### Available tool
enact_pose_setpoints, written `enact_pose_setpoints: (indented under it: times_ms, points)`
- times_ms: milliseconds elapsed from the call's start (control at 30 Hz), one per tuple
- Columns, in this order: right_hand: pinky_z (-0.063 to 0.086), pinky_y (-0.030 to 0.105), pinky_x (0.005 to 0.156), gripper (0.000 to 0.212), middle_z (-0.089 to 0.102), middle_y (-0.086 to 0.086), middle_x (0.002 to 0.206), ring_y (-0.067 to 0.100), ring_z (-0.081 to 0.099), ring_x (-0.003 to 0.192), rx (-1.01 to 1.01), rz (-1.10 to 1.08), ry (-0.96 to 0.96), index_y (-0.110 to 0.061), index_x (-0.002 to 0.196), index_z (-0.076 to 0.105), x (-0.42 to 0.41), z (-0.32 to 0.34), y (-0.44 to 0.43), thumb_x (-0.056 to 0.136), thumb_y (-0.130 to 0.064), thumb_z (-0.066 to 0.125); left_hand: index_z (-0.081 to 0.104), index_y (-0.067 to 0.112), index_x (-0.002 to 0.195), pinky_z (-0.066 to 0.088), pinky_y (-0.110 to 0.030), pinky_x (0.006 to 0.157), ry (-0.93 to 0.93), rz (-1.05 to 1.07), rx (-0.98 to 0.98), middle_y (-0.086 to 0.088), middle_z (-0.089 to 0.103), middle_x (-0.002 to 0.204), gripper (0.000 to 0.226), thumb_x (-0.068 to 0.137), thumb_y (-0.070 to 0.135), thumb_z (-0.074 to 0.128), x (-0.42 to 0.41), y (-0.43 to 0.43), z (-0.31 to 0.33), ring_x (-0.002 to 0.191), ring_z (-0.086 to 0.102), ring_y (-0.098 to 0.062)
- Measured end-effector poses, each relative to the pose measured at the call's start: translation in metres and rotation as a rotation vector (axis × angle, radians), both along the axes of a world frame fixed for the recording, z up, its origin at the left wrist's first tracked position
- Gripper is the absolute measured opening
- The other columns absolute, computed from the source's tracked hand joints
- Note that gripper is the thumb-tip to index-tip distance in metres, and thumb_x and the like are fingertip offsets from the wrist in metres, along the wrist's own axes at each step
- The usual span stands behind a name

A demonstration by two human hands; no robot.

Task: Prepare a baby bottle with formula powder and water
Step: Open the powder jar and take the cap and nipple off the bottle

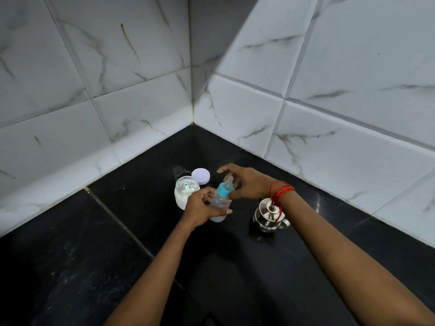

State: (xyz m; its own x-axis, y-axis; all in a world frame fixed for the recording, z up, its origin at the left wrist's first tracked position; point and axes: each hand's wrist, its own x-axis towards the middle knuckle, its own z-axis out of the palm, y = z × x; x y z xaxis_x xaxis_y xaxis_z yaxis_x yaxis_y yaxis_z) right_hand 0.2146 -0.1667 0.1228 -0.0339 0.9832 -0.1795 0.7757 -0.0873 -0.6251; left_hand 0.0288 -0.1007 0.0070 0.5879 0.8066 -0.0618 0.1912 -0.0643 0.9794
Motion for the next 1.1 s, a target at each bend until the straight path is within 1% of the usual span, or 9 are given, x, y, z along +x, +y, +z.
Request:
enact_pose_setpoints:
  times_ms: [133, 200, 300, 400, 500, 600, 767, 900, 1100]
  points:
    - [0.056, 0.035, 0.072, 0.063, 0.067, -0.001, 0.088, 0.017, 0.064, 0.078, 0.009, -0.19, -0.425, -0.02, 0.104, 0.064, -0.016, 0.008, 0.003, 0.077, -0.077, 0.059, 0.072, 0.023, 0.101, 0.059, -0.021, 0.082, 0.046, 0.035, 0.068, 0.008, 0.078, 0.091, 0.058, 0.053, 0.021, 0.105, 0.007, -0.002, 0.003, 0.087, 0.072, -0.002]
    - [0.052, 0.032, 0.067, 0.052, 0.066, 0.001, 0.085, 0.021, 0.064, 0.079, -0.023, -0.18, -0.452, -0.016, 0.096, 0.067, -0.02, 0.008, 0.004, 0.083, -0.065, 0.061, 0.07, 0.025, 0.099, 0.054, -0.012, 0.075, 0.059, 0.056, 0.085, 0.013, 0.074, 0.088, 0.058, 0.053, 0.021, 0.105, 0.009, -0.004, 0.004, 0.08, 0.068, 0.007]
    - [0.049, 0.029, 0.073, 0.039, 0.063, 0.001, 0.1, 0.021, 0.062, 0.089, -0.052, -0.035, -0.288, -0.019, 0.113, 0.062, -0.015, 0.008, 0.003, 0.078, -0.032, 0.075, 0.067, 0.021, 0.093, 0.05, -0.009, 0.069, 0.051, 0.067, 0.097, 0.013, 0.072, 0.085, 0.052, 0.056, 0.014, 0.103, 0.008, -0.006, 0.002, 0.075, 0.066, 0.01]
    - [0.053, 0.033, 0.086, 0.062, 0.062, 0.0, 0.114, 0.019, 0.062, 0.097, -0.04, -0.044, -0.269, -0.026, 0.127, 0.054, -0.017, 0.003, 0.002, 0.073, -0.046, 0.076, 0.068, 0.018, 0.095, 0.051, -0.01, 0.072, 0.041, 0.082, 0.114, 0.012, 0.073, 0.086, 0.052, 0.057, 0.015, 0.103, 0.007, -0.007, -0.002, 0.077, 0.066, 0.006]
    - [0.052, 0.032, 0.073, 0.049, 0.064, -0.001, 0.094, 0.02, 0.063, 0.085, -0.02, -0.177, -0.39, -0.022, 0.111, 0.062, -0.02, -0.001, 0.003, 0.079, -0.059, 0.066, 0.069, 0.015, 0.097, 0.05, -0.008, 0.073, 0.042, 0.073, 0.122, 0.013, 0.072, 0.086, 0.052, 0.058, 0.013, 0.102, 0.008, -0.006, -0.005, 0.077, 0.065, 0.009]
    - [0.052, 0.03, 0.066, 0.03, 0.062, -0.004, 0.088, 0.02, 0.064, 0.081, -0.038, -0.096, -0.321, -0.024, 0.102, 0.062, -0.016, -0.002, 0.004, 0.079, -0.042, 0.071, 0.07, 0.017, 0.105, 0.051, -0.007, 0.072, 0.067, 0.053, 0.133, 0.015, 0.074, 0.092, 0.056, 0.059, 0.019, 0.102, 0.008, -0.007, -0.006, 0.084, 0.068, 0.008]
    - [0.053, 0.026, 0.073, 0.041, 0.063, -0.003, 0.1, 0.013, 0.061, 0.087, 0.021, 0.049, -0.204, -0.026, 0.106, 0.062, -0.007, -0.004, 0.003, 0.07, -0.021, 0.081, 0.069, 0.024, 0.111, 0.051, -0.01, 0.08, 0.104, 0.016, 0.134, 0.011, 0.075, 0.106, 0.059, 0.062, 0.026, 0.101, 0.008, -0.005, -0.024, 0.1, 0.07, -0.006]
    - [0.049, 0.023, 0.072, 0.039, 0.063, -0.006, 0.099, 0.011, 0.06, 0.084, 0.122, -0.076, -0.144, -0.026, 0.107, 0.065, 0.009, -0.008, 0.01, 0.072, -0.023, 0.081, 0.067, 0.024, 0.108, 0.05, -0.008, 0.083, 0.084, 0.055, 0.111, 0.011, 0.074, 0.105, 0.056, 0.064, 0.015, 0.1, 0.013, -0.008, -0.042, 0.096, 0.069, -0.003]
    - [0.051, 0.032, 0.08, 0.04, 0.064, 0.006, 0.111, 0.025, 0.063, 0.098, 0.019, -0.273, -0.314, -0.021, 0.114, 0.064, 0.039, -0.038, 0.031, 0.077, -0.025, 0.078, 0.068, 0.02, 0.115, 0.057, -0.025, 0.093, 0.048, 0.102, 0.065, 0.007, 0.076, 0.109, 0.06, 0.064, 0.015, 0.1, 0.023, -0.005, -0.068, 0.103, 0.072, -0.008]
